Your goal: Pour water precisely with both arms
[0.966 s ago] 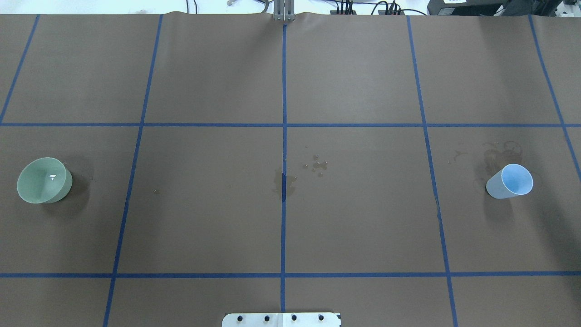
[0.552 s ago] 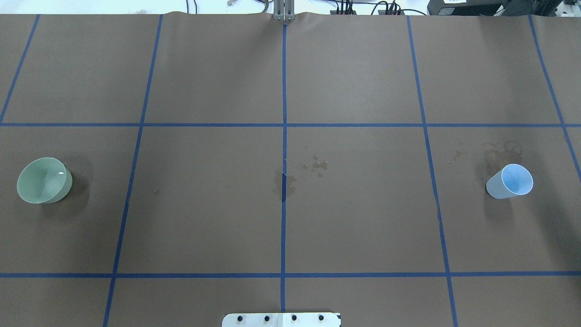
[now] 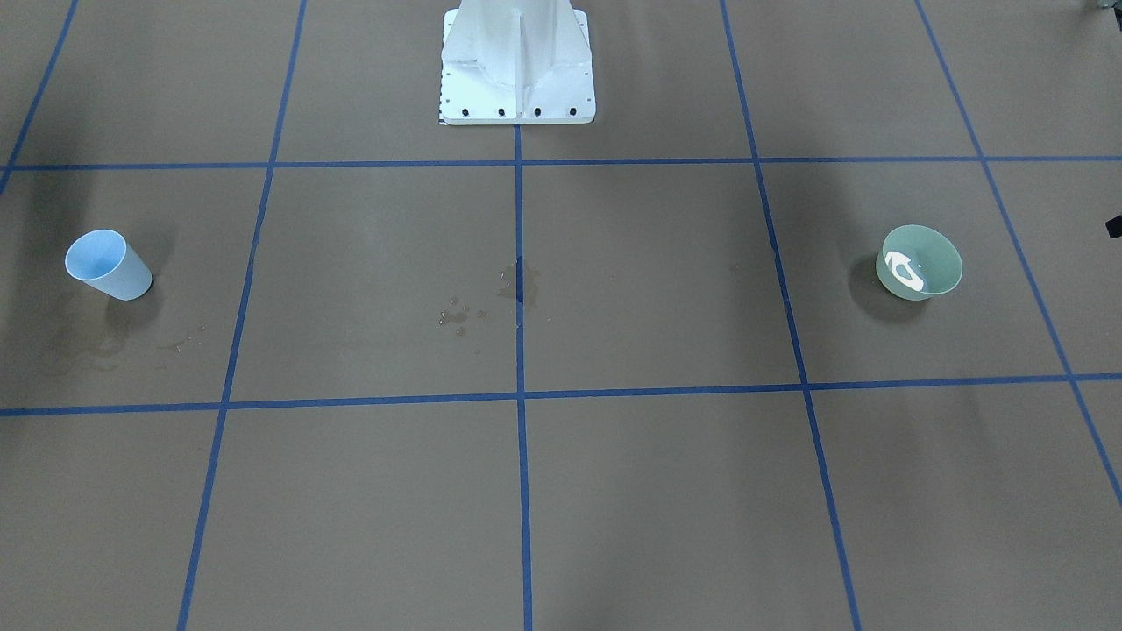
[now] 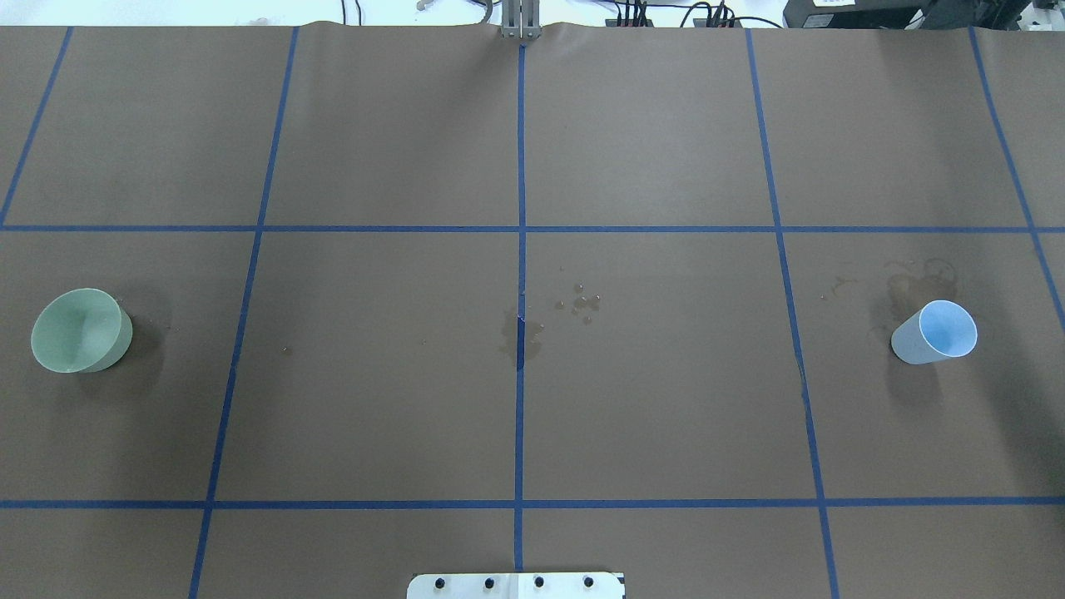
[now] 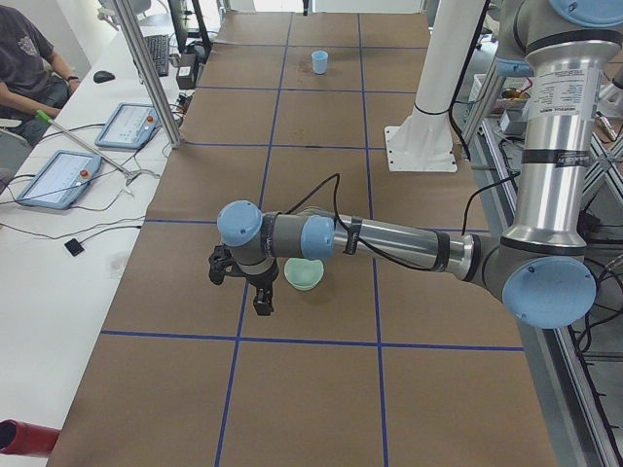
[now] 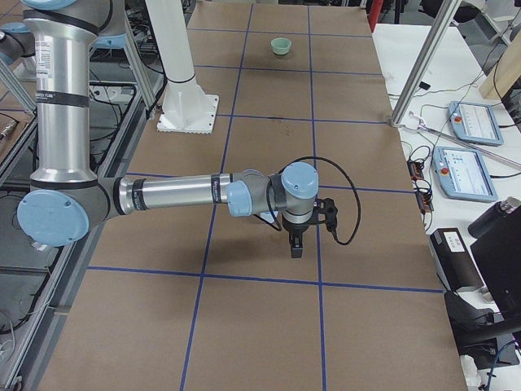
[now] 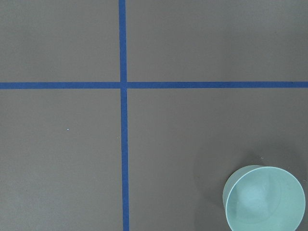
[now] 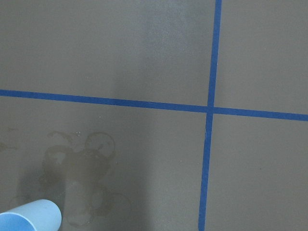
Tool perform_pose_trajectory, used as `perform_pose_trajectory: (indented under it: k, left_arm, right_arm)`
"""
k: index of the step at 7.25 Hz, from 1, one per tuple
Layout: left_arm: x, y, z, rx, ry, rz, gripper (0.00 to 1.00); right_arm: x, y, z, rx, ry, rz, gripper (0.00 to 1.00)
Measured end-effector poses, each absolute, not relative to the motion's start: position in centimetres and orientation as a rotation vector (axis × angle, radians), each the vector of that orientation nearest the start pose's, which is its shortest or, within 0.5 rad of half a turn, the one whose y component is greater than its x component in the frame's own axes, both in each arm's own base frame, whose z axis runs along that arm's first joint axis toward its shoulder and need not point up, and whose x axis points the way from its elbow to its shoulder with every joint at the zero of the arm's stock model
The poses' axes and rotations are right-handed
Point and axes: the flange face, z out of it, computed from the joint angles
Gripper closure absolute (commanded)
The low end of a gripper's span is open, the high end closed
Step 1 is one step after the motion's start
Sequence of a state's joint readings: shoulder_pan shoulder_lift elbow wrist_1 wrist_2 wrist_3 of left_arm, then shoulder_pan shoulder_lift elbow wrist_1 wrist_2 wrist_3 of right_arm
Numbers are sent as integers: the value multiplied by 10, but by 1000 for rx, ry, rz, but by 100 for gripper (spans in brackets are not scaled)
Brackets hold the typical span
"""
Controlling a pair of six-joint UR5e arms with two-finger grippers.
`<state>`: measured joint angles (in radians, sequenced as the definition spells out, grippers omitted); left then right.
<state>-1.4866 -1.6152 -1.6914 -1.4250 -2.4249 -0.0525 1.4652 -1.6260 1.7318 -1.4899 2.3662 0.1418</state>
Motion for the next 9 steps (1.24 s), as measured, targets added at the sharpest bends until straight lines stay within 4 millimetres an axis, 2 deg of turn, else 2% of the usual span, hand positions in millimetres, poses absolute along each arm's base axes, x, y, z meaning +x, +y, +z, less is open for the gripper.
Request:
perform_pose_trajectory:
  k: [5, 7, 9]
  left_arm:
    - [-16, -511, 572, -15, 854, 47, 0]
    - [-17, -496, 564, 1, 848, 54, 0]
    - [-17, -490, 563, 5, 843, 58, 0]
  right_arm:
    - [11, -482, 597, 79, -807, -41, 0]
    - [11, -481, 602, 72, -809, -42, 0]
    - [11, -482, 608, 61, -809, -45, 0]
